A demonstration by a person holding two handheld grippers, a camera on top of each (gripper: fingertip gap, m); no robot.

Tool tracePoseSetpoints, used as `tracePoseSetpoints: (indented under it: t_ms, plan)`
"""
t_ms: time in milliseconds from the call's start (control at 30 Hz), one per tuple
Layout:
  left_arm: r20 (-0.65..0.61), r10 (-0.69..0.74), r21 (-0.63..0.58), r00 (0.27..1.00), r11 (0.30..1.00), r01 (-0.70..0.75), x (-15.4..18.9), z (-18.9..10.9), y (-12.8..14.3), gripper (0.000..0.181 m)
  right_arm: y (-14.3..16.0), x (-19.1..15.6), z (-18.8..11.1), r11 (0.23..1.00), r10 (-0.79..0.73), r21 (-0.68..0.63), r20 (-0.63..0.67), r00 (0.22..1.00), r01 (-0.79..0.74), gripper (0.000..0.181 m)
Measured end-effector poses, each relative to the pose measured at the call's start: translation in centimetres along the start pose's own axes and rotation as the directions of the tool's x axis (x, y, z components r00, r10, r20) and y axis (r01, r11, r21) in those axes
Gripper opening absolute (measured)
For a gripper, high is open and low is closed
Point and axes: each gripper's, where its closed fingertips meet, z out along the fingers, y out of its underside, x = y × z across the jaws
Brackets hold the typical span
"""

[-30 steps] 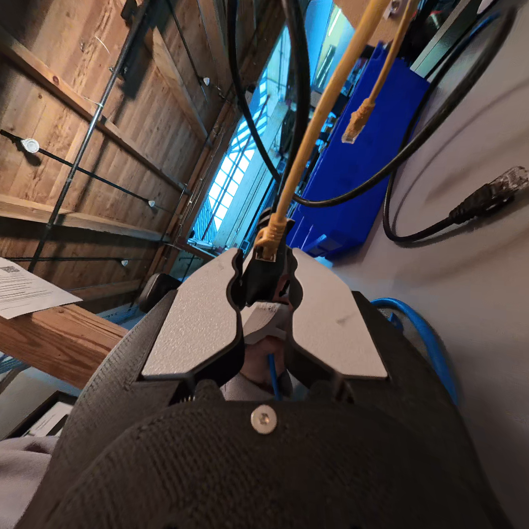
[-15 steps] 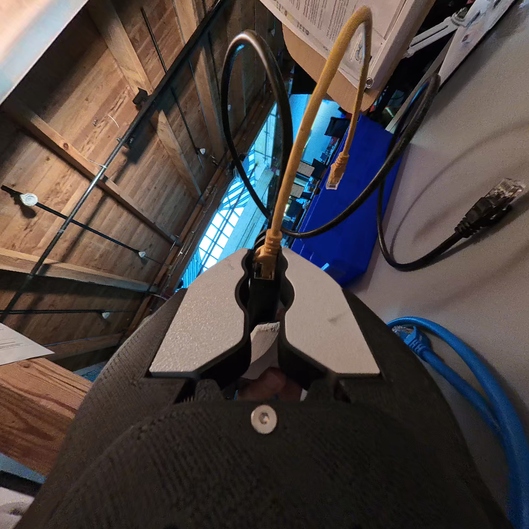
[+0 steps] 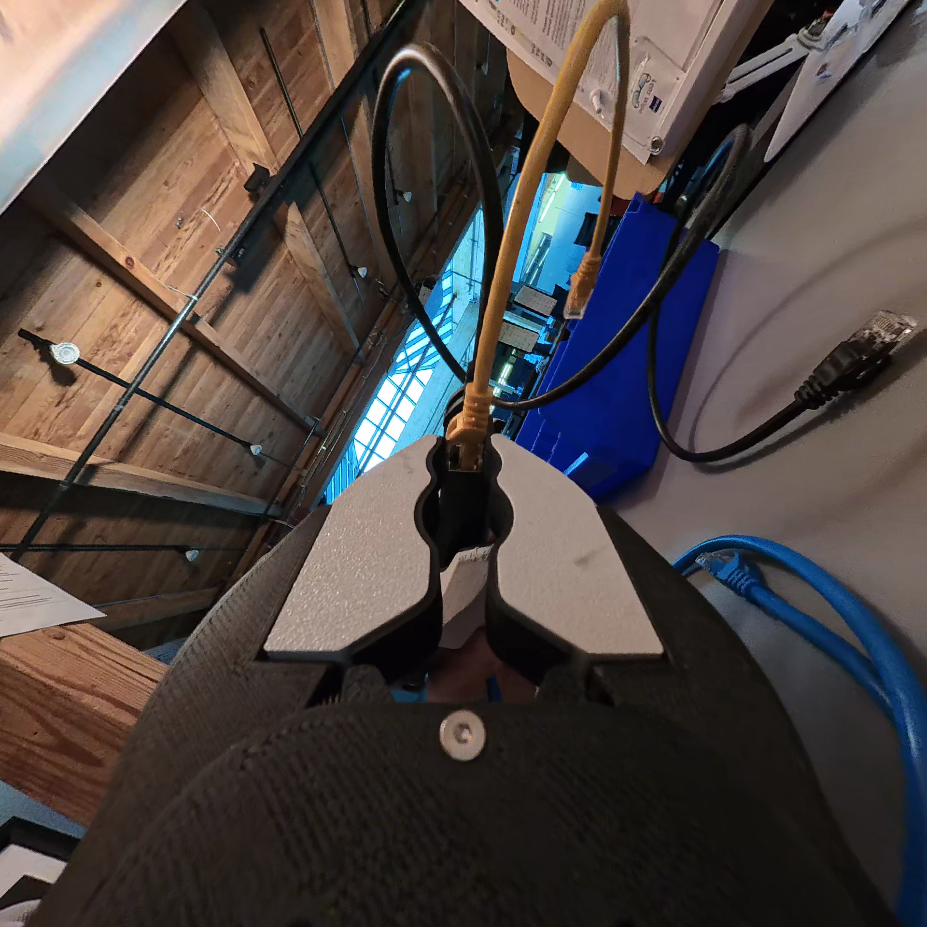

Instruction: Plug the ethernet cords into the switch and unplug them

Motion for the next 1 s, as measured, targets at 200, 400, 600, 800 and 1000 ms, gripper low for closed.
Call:
tracePoseSetpoints:
  t_ms: [200,400,600,800,1000]
  plan:
    - [0.013,0.032,-0.022,0.999,0.999,-0.032,0.1,0.2,0.4,0.072,0.0,0.5,-0.1,1.000,-0.016,-0.003,-0.001,1.000,0.016,0.013]
    - [0.011,-0.009,-0.037,1.000,0.999,0.009,0.3,0.6,1.3,0.072,0.1,1.3,-0.2,0.988,-0.148,-0.055,-0.052,0.988,0.145,0.012]
    - [-0.014,-0.102,-0.010,0.995,0.995,0.102,0.3,0.8,1.1,0.072,-0.1,1.0,0.0,0.968,-0.238,-0.082,-0.020,0.971,0.236,0.012]
    - [0.079,0.015,-0.040,0.997,0.999,-0.012,-0.3,0.9,1.0,0.072,-0.4,0.7,0.2,0.963,-0.256,-0.083,0.021,0.966,0.257,0.012]
    - [0.101,-0.077,0.022,0.992,0.997,0.075,-0.1,1.1,0.1,0.071,-0.8,0.0,0.3,0.952,-0.299,-0.061,0.034,0.954,0.301,0.013]
